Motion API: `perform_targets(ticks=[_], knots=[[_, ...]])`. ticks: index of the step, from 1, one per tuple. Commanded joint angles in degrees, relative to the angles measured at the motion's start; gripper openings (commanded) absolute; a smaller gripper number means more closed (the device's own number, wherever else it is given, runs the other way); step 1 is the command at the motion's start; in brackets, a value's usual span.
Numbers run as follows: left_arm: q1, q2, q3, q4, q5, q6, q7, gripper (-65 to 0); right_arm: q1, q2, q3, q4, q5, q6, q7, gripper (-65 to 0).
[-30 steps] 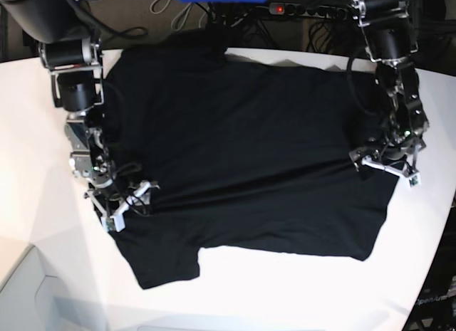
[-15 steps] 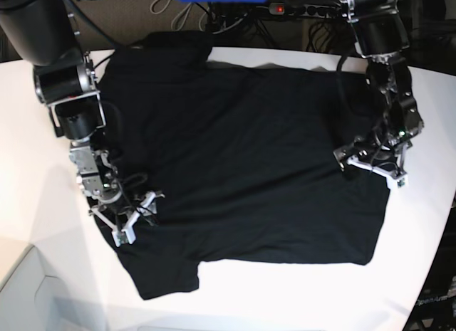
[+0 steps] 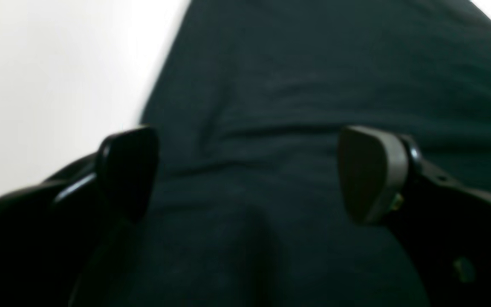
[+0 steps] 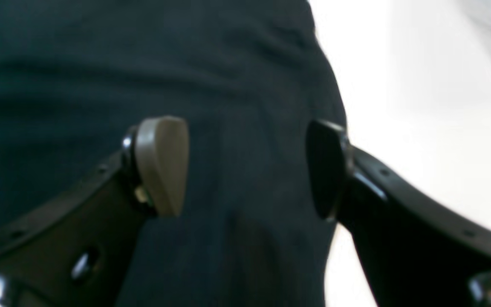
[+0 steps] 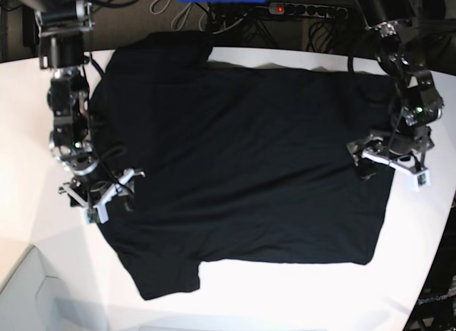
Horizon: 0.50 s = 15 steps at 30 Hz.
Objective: Layout the t-shirt on the table in an organized manner, then fold the t-shirt properly
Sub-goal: 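Grasp the shirt with both grippers and pull it to straighten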
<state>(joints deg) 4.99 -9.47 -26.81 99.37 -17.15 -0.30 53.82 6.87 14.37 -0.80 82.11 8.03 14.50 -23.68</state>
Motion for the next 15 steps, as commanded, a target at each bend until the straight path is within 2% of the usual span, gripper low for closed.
perform_targets(ticks=[1,6,7,11,13,15], knots=[[0.0,-0.5,-0.7,0.0,-0.4,0.0,-0.7,0.0,-1.3,-0.6,1.0,3.6,0.5,0.2,-0.2,-22.8],[1.1,-1.8,-2.6,-6.9,-0.4,-0.3,-1.2,0.0,-10.7,-4.3,3.9,6.8,0.5,0.3,-2.4,-22.8],[1.0,-1.9,-2.6,-8.3,-0.4,-1.1,-1.2,0.0,-11.1,-4.8,4.2,6.0,0.5,0.3,-2.3,-22.8],[-0.1,-2.0,-2.8,-13.4,-0.4,-8.3,-1.8,0.0,-11.0,-5.7,4.6,1.7,0.5,0.3,-2.3,-22.8],[-1.1,-1.7,-2.8,-15.8,0.0,-9.7,-3.5,0.0,-10.5,-5.7,4.6,-1.0,0.5,0.3,-2.1,-22.8],[-1.4,-1.7,-2.5,-20.0,0.0,-9.5,-6.2,0.0,-9.2,-5.6,4.4,-3.6,0.5,0.3,-0.2,-22.8]])
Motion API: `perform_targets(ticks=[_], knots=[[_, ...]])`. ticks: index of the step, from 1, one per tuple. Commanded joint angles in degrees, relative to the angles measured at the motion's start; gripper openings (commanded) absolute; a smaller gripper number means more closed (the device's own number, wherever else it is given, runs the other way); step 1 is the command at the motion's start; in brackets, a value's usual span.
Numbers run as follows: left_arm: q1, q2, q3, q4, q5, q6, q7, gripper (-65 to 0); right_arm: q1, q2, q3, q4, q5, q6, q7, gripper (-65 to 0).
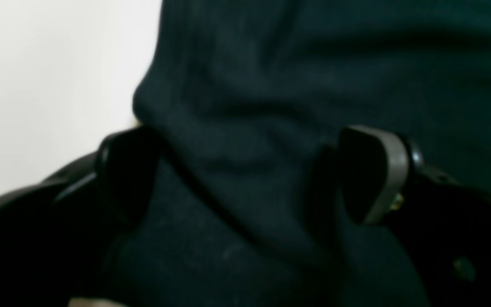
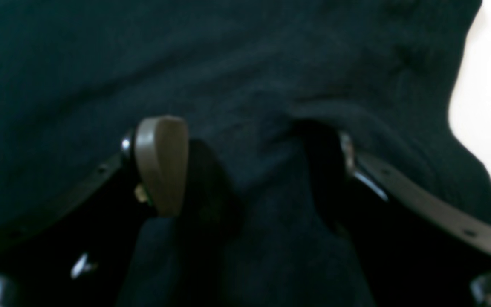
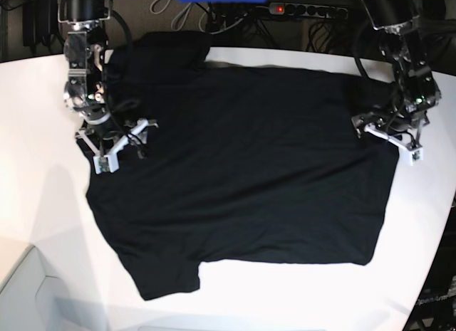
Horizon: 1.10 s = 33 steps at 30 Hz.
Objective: Layout the t-shirt on the table in an organized manner, then fold the t-shirt properly
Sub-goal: 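Grasp the shirt with both grippers and pull it to straighten, then move both grippers to the shirt's collar-side corners and pinch them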
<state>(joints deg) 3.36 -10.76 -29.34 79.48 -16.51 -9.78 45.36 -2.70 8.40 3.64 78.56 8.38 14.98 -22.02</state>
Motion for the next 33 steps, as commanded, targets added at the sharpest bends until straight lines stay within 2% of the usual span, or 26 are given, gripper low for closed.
perform_targets(ticks=[1,3,8,13,17,21,27,33], knots=[[-0.3,-0.4,0.1,-2.0,-0.6,0.0,1.0,0.0,0.6,0.3,0.0,-1.2,0.0,-0.2,-1.0,-22.8],[-2.0,-0.4,0.2,-5.9,-0.6,0.0,-0.8,0.0,0.9,0.4,-0.1,-3.1,0.0,-0.2,0.5,-22.8],[-3.2,-0.7,0.0,-8.5,-0.6,0.0,-1.3,0.0,2.6,0.5,-0.1,-5.3,0.0,-0.2,2.0,-22.8],[-2.9,-0.5,-0.2,-5.8,-0.9,-0.1,-0.9,0.0,4.3,0.5,0.0,-5.3,0.0,-0.2,2.1,-22.8],[-0.8,-0.3,-0.2,-0.8,-1.0,-0.4,0.6,0.0,3.9,1.9,0.1,-0.2,0.0,-0.2,2.1,-22.8],[0.9,0.7,-0.9,5.6,-1.0,-0.5,4.6,0.0,1.0,2.2,0.2,7.8,0.0,-0.2,2.0,-22.7],[3.7,2.7,-7.9,14.5,-1.0,-0.7,8.9,0.0,-8.3,1.7,0.3,21.5,0.0,-0.2,1.6,-22.7],[7.1,2.3,-12.5,17.7,-1.0,-0.7,10.9,0.0,-20.6,-1.6,1.4,30.1,0.1,-0.2,1.6,-22.7]])
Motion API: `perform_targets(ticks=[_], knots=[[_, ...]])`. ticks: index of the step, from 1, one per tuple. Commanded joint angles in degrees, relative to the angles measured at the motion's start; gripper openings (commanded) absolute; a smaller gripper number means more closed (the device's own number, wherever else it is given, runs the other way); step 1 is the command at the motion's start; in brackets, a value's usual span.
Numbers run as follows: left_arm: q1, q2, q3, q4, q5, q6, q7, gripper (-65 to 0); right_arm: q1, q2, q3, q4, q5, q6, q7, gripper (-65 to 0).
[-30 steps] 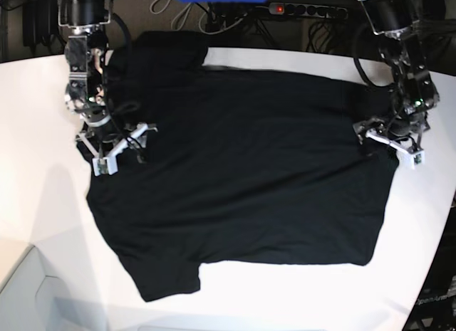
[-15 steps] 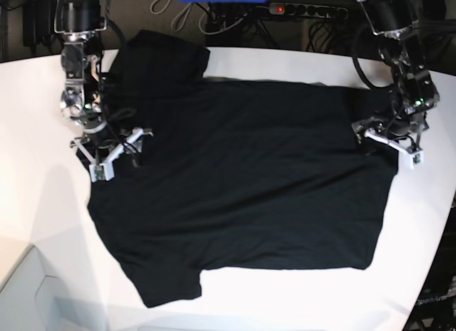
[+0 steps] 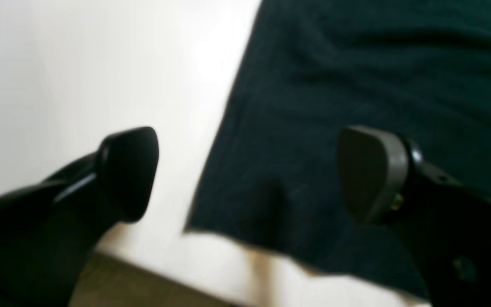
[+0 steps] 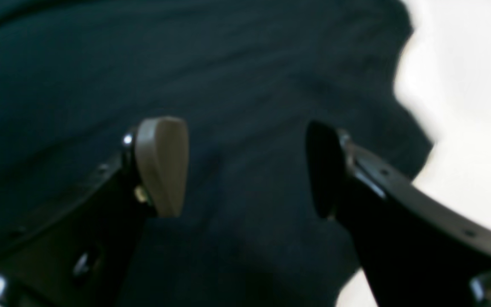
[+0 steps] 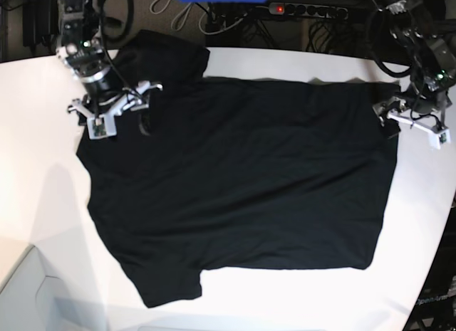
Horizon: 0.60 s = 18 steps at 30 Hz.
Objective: Layout the t-shirt on the table in an organized manner, then fold the t-shirt properly
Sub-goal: 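Move both grippers to the shirt's collar-side corners and pinch them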
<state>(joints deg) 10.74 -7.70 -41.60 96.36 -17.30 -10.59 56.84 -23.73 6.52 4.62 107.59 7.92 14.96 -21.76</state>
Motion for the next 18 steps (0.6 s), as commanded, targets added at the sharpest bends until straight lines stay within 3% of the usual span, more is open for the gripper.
perform_targets(ticks=[1,7,15,18], knots=[[0.3,-0.9,-0.8,0.7,-0.2,0.1,-0.6,0.0,-1.4,-0.4,0.5,1.6,0.6,-0.1,1.3,-22.7],[3.4,-0.3,-1.3,0.8,-0.2,0.0,-0.6,0.0,-7.7,-2.8,3.1,1.2,0.6,0.1,1.8,-22.7],[4.0,-0.3,-1.2,-0.4,-0.2,-0.1,-0.6,0.0,-11.3,-2.4,3.7,1.3,0.6,0.1,1.8,-22.7],[4.9,-0.3,-1.2,-0.5,-0.1,-3.9,-0.7,0.0,-12.2,-2.4,3.7,1.4,0.6,0.1,1.8,-22.7]])
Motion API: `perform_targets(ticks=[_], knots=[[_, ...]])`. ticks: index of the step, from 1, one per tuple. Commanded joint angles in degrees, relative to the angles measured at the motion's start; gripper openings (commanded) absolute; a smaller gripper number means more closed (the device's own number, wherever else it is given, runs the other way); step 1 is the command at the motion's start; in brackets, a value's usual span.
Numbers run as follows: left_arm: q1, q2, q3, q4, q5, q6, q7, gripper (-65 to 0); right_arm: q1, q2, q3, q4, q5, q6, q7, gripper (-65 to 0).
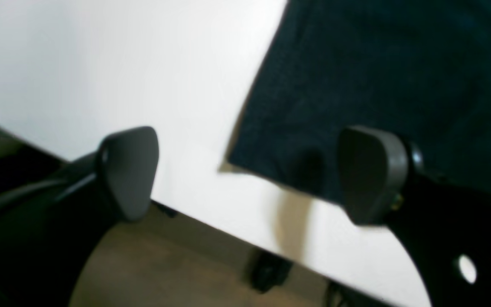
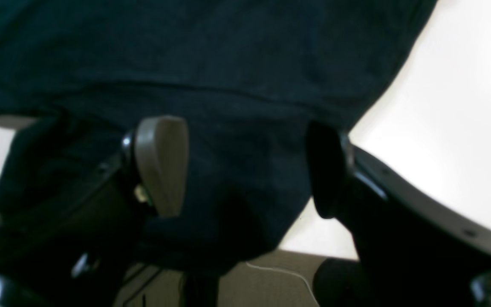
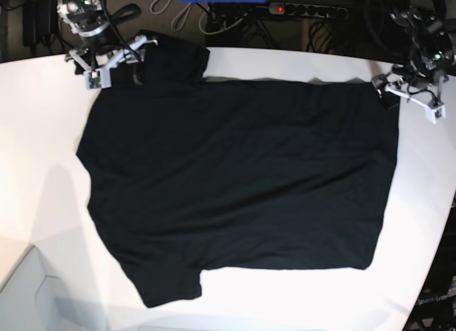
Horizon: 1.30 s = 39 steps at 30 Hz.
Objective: Layout the t-shirt on the table in an organized manner, then fold the t-shirt properly
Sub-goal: 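Move both grippers to the shirt's collar-side corners and pinch them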
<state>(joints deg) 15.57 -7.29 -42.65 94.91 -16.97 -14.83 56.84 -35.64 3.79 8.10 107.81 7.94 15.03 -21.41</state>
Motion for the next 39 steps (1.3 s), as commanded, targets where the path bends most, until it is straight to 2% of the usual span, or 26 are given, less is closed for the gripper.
perform_targets(ticks=[1,3,6,12,17,22,31,35,39], knots=[[0.0,-0.7,-0.2,1.0,-0.1,-1.5,-0.7,0.0,-0.6,0.3,0.2,1.2,0.5,0.1,1.5,-22.7],[0.2,-0.7,-0.3,-0.2,-0.1,-3.5,-0.7,0.0,-1.1,0.3,0.2,1.2,0.5,0.1,1.5,-22.7],[0.1,-0.8,-0.4,-2.4,-0.1,-3.8,-0.8,0.0,-1.2,0.3,0.3,1.2,0.5,0.1,1.5,-22.7],[2.6,-0.8,-0.2,-4.6,-0.5,-4.3,-7.2,-1.3,-1.3,0.0,1.7,1.1,0.5,0.1,1.5,-22.7],[2.5,-0.8,-0.3,-5.7,-0.5,-4.3,-7.8,-21.5,-1.3,0.2,2.5,1.1,0.5,0.1,1.5,-22.7],[2.1,-1.0,-0.3,-8.8,-0.5,-4.3,-8.2,-33.7,-1.5,0.1,3.6,1.1,0.5,0.1,1.5,-22.7],[1.0,-0.9,-0.2,-9.9,-0.5,-4.3,-8.1,-35.1,-3.8,0.2,4.3,1.3,0.5,0.1,1.5,-22.7],[1.0,-0.8,-0.2,-9.9,-0.5,-4.3,-8.3,-40.9,-4.8,0.2,4.3,1.3,0.5,0.1,1.5,-22.3],[0.2,-0.7,-0.2,-9.9,-0.6,-4.3,-8.2,-41.1,-5.5,0.3,4.3,1.3,0.5,0.1,1.5,-22.3]])
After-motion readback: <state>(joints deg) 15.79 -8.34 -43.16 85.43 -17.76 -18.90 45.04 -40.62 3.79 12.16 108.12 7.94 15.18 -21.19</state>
